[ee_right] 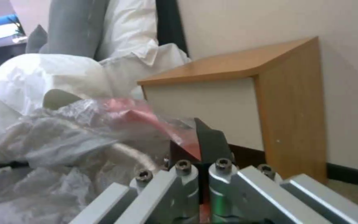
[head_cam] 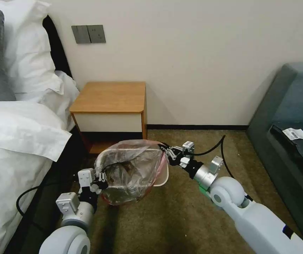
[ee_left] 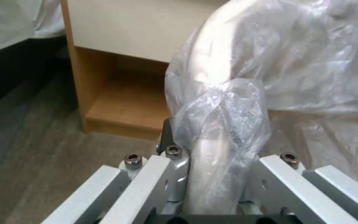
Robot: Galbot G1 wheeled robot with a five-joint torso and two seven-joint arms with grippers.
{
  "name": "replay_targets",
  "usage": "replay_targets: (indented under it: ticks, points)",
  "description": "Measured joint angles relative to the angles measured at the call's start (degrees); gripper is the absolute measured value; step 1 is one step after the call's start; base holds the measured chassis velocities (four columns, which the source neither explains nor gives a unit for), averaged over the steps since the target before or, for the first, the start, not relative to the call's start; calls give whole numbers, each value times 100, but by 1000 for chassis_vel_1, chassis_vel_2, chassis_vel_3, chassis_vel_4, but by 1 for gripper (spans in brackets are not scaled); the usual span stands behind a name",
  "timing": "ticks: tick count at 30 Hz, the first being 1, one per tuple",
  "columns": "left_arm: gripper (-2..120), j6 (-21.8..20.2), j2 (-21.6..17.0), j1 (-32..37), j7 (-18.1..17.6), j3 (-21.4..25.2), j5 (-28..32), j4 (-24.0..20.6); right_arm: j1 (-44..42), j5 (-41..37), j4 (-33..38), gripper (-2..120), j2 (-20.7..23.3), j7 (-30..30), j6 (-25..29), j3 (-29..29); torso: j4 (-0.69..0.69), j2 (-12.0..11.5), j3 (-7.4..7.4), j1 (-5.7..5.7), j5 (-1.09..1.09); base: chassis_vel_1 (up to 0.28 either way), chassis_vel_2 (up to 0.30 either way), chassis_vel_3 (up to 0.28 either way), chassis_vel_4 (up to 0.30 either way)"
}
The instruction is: Pick up the garbage bag from the table and place it over the trash can.
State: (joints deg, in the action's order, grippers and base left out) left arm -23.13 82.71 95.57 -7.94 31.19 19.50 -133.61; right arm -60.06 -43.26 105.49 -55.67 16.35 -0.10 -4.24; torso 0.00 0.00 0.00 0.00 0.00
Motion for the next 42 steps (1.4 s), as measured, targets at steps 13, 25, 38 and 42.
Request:
replay_targets:
  ticks: [13, 25, 38, 42]
  points:
    - [7, -30, 5, 8, -28, 26, 305, -145, -177, 93, -165, 0, 43, 36, 165, -107, 0, 0, 0, 0, 0, 0, 0, 0, 0]
    - [7, -149, 53, -62, -210, 83, 1071, -273, -204, 149, -307, 0, 3, 49, 221, -129, 0, 0, 0, 0, 0, 0, 0, 0, 0]
    - [7, -158, 249, -350, -505, 201, 1496, -170, -560, 319, 67, 0, -161, 13, 290, -177, 0, 0, 0, 0, -1, 0, 0, 0, 0]
    - [7, -157, 268, -404, -569, 231, 1585, -135, -629, 329, 243, 0, -174, -21, 270, -196, 0, 0, 0, 0, -1, 0, 0, 0, 0]
